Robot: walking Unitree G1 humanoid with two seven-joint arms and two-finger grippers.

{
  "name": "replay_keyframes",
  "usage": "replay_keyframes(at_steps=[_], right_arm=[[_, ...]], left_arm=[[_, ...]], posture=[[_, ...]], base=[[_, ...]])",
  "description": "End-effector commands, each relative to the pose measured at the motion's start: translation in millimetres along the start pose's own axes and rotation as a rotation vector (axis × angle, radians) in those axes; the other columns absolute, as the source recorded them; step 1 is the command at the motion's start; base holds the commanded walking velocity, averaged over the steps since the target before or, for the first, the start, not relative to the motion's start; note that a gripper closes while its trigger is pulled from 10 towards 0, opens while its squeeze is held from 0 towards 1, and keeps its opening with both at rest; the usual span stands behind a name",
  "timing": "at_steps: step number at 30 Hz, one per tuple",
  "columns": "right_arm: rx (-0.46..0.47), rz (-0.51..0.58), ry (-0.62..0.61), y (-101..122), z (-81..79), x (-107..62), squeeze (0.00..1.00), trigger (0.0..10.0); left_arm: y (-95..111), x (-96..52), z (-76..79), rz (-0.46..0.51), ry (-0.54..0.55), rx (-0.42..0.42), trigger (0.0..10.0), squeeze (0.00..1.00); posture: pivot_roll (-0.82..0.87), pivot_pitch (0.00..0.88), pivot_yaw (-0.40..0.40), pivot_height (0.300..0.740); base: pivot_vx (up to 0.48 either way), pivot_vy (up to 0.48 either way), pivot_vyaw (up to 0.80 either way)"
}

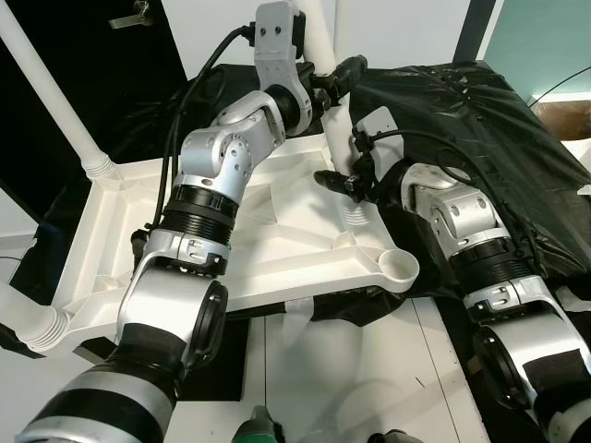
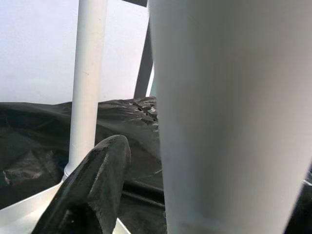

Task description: Building children table

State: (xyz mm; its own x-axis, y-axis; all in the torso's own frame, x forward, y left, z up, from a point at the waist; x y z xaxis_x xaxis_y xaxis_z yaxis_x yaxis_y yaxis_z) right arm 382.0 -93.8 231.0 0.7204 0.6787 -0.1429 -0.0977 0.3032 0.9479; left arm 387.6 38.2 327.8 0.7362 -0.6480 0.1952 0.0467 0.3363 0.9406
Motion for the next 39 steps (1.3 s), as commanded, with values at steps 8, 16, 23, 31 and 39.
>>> replay_keyframes(at_steps=[8, 16, 23, 31, 39], right_arm=[[0.010, 0.009, -0.008, 1, 2.4, -2.8, 0.00, 10.0], [0.031, 0.009, -0.033, 1, 4.1, -2.2, 1.00, 10.0], [0.034, 0.007, -0.085, 1, 5.4, 0.7, 1.00, 10.0], [0.037, 0.005, -0.133, -1, -7.0, 11.2, 0.00, 10.0], [0.026, -0.001, -0.209, -5, -22.7, 23.3, 0.00, 10.0]], left_arm=[[1, -10.8, 24.2, -0.026, -0.472, -0.020, 0.0, 0.00], [-2, -4.9, 32.2, -0.041, -0.415, 0.012, 8.1, 0.00], [-2, 6.9, 35.8, -0.042, -0.266, 0.039, 10.0, 0.00], [-1, 18.5, 36.5, -0.009, -0.040, 0.069, 10.0, 0.00], [-4, 25.8, 47.1, 0.017, 0.097, 0.110, 10.0, 0.00]], posture=[[0.02, 0.030, 0.059, 0.740], [0.02, 0.029, 0.060, 0.740], [0.02, 0.025, 0.056, 0.740], [0.04, 0.019, 0.046, 0.740], [0.04, 0.012, 0.042, 0.740]], base=[[0.000, 0.000, 0.00], [0.000, 0.000, 0.00], [0.000, 0.000, 0.00], [0.000, 0.000, 0.00], [0.000, 0.000, 0.00]])
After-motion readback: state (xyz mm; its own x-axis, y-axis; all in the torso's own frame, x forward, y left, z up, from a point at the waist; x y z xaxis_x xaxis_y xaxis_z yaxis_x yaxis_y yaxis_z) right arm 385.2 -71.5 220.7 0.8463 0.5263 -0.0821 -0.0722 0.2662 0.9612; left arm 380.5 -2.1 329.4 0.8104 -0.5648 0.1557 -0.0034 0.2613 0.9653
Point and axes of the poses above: a point about 5 cm out from each wrist's last joint towards the gripper, its own x axis pointing out of the wrist towards the gripper, its own y axis along the axis of the wrist's last joint, z = x × y, the point moved 1 cm from there along x, pointing out of the wrist towards the gripper, and after that the axes turned 4 degrees about -x, right-handed, at the moved point
